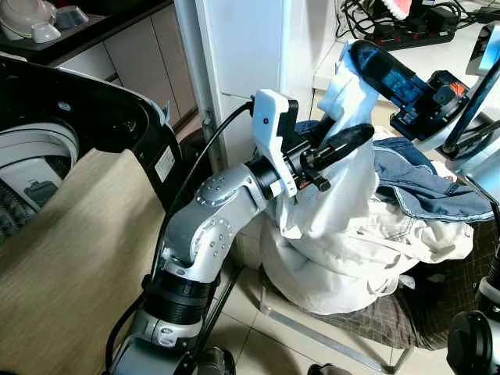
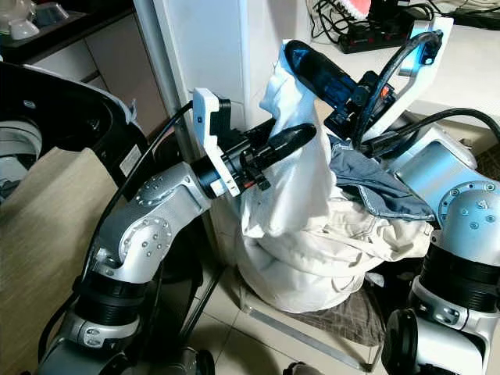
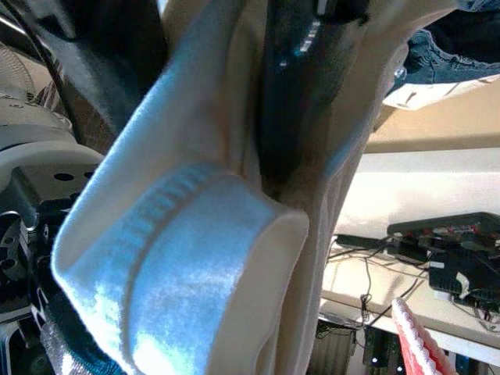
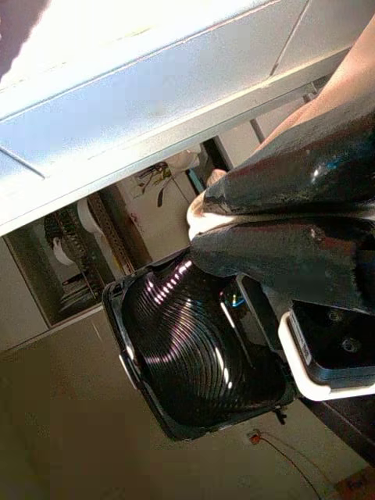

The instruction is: Clothes washing

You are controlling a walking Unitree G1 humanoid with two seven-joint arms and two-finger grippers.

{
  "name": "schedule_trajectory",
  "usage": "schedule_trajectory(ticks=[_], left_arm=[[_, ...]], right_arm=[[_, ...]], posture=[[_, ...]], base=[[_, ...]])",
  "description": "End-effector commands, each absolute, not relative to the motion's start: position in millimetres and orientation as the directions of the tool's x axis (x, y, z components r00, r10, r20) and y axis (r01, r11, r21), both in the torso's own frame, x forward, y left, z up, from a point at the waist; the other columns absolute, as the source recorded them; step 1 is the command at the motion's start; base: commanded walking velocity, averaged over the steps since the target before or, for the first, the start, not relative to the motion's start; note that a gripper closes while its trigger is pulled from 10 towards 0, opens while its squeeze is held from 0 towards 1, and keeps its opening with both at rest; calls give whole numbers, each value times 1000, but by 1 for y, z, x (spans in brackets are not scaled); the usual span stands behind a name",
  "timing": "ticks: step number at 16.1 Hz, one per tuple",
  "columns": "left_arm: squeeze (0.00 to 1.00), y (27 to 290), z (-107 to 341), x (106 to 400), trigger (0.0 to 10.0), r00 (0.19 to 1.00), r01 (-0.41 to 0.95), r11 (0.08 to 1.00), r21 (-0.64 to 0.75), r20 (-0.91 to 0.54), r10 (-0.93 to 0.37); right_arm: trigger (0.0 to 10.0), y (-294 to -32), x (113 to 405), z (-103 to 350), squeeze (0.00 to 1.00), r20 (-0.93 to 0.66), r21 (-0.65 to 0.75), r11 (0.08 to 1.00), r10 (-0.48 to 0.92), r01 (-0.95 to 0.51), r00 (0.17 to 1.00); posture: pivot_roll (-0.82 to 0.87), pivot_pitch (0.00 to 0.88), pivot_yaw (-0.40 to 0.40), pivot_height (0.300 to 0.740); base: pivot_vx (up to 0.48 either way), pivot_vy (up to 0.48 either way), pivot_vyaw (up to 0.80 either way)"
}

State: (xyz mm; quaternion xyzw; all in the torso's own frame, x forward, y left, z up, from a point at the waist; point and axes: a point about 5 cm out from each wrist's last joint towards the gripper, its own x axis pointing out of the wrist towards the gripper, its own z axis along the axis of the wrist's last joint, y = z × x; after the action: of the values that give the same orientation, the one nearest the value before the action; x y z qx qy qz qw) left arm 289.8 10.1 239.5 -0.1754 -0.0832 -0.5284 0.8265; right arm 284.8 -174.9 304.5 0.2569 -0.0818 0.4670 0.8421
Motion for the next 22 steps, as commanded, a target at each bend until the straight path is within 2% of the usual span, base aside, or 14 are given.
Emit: schedule_trajectory(ticks=[1, 9, 10, 11, 12, 13, 16, 18, 19, 20, 22], left_arm=[[0, 11, 236, 290, 0, 426, 903, 379, -204, 305, -852], [0, 12, 234, 292, 0, 433, 900, 387, -200, 304, -849], [0, 12, 235, 292, 0, 435, 899, 391, -199, 305, -847], [0, 13, 235, 294, 0, 440, 897, 395, -199, 304, -845], [0, 15, 234, 295, 0, 447, 893, 403, -199, 305, -841], [0, 17, 234, 296, 0, 456, 889, 413, -198, 307, -835], [0, 32, 233, 301, 0, 488, 873, 449, -192, 304, -818], [0, 53, 237, 306, 0, 522, 853, 490, -180, 316, -793], [0, 75, 245, 313, 0, 560, 824, 551, -131, 329, -760], [0, 93, 254, 318, 0, 589, 795, 602, -78, 336, -735], [0, 139, 278, 331, 0, 666, 685, 724, 81, 331, -668]], right_arm=[[0, -170, 281, 305, 0, 388, 344, 418, 752, -841, 533], [0, -169, 278, 305, 0, 394, 345, 415, 750, -842, 531], [0, -168, 278, 305, 227, 393, 339, 422, 748, -840, 535], [0, -169, 279, 304, 663, 391, 339, 432, 744, -836, 542], [7961, -169, 280, 304, 1000, 386, 341, 446, 736, -828, 556], [10000, -171, 280, 304, 1000, 391, 351, 445, 729, -823, 561], [10000, -176, 278, 307, 1000, 416, 358, 438, 716, -824, 561], [10000, -181, 275, 309, 1000, 425, 326, 469, 702, -820, 571], [10000, -182, 272, 309, 545, 421, 314, 471, 709, -824, 566], [10000, -181, 270, 310, 0, 411, 286, 480, 720, -829, 559], [10000, -176, 269, 305, 0, 354, 245, 501, 750, -830, 558]], posture=[[-99, 28, 97, 740], [-104, 32, 101, 740], [-104, 32, 101, 740], [-104, 33, 101, 740], [-104, 32, 101, 740], [-105, 28, 102, 740], [-104, 18, 103, 740], [-104, 17, 103, 740], [-100, 17, 98, 740], [-97, 18, 96, 740], [-91, 11, 90, 740]], base=[[0, 0, 0], [0, 0, 0], [0, 0, 0], [0, 0, 0], [0, 0, 0], [0, 0, 0], [0, 0, 0], [0, 0, 0], [0, 0, 0], [0, 0, 0], [0, 0, 0]])
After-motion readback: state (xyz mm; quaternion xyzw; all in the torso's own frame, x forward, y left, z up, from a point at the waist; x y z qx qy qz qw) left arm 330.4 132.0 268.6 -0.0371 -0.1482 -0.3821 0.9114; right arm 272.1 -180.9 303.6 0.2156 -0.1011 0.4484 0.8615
